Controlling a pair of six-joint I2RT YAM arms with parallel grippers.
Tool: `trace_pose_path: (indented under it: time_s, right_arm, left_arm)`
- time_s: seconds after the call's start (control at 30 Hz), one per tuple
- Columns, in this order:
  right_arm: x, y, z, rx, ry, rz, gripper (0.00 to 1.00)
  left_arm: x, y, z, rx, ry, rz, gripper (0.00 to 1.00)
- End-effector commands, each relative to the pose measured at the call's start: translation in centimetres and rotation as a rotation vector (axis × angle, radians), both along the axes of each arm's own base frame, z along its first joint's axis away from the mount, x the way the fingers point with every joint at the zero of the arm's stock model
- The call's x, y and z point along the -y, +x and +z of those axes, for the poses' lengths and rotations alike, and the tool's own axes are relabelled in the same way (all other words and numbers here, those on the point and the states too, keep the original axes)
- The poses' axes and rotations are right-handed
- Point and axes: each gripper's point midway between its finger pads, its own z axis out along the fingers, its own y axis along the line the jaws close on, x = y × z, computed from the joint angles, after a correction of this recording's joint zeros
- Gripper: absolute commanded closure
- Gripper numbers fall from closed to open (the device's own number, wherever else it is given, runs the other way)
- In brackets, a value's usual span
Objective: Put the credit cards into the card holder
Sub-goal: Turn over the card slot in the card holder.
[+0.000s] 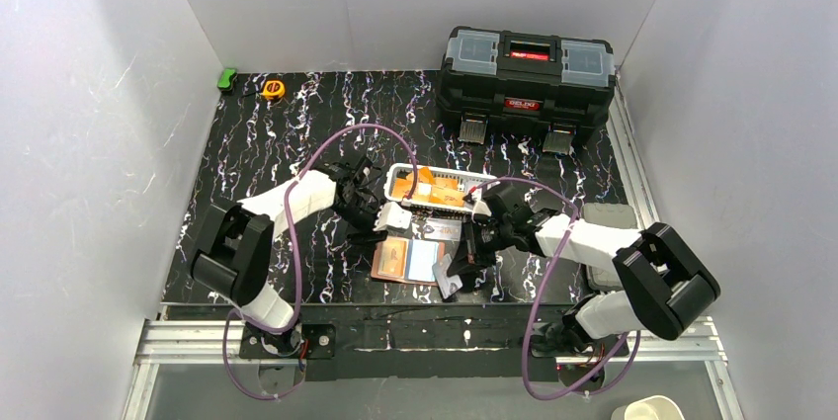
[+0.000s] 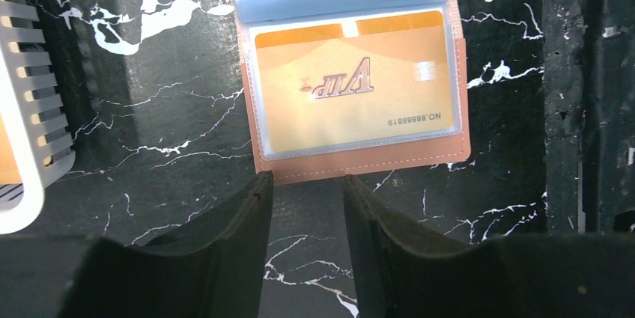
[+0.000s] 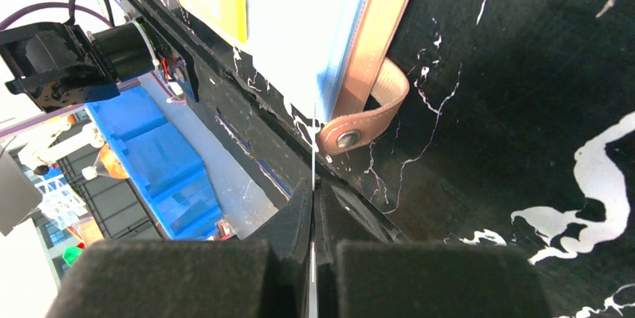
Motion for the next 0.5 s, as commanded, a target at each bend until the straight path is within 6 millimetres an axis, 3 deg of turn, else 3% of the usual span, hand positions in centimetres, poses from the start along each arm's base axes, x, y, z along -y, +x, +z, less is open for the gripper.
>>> trace_pose_path:
  time_s: [0.0,0.47]
  right_arm:
    - [-0.69,0.89,0.45,0.021,0.004,0.004,0.99]
    - [-0.40,0.96,0.60,0.044,-0.007,0.015,0.99]
  left_arm:
    - [0.19,0.18,-0.14,0.007,-0.010,-0.034,0.62]
    - [0.15,-0.49,-0.46,-0.006,-0.009,-0.049,0.65]
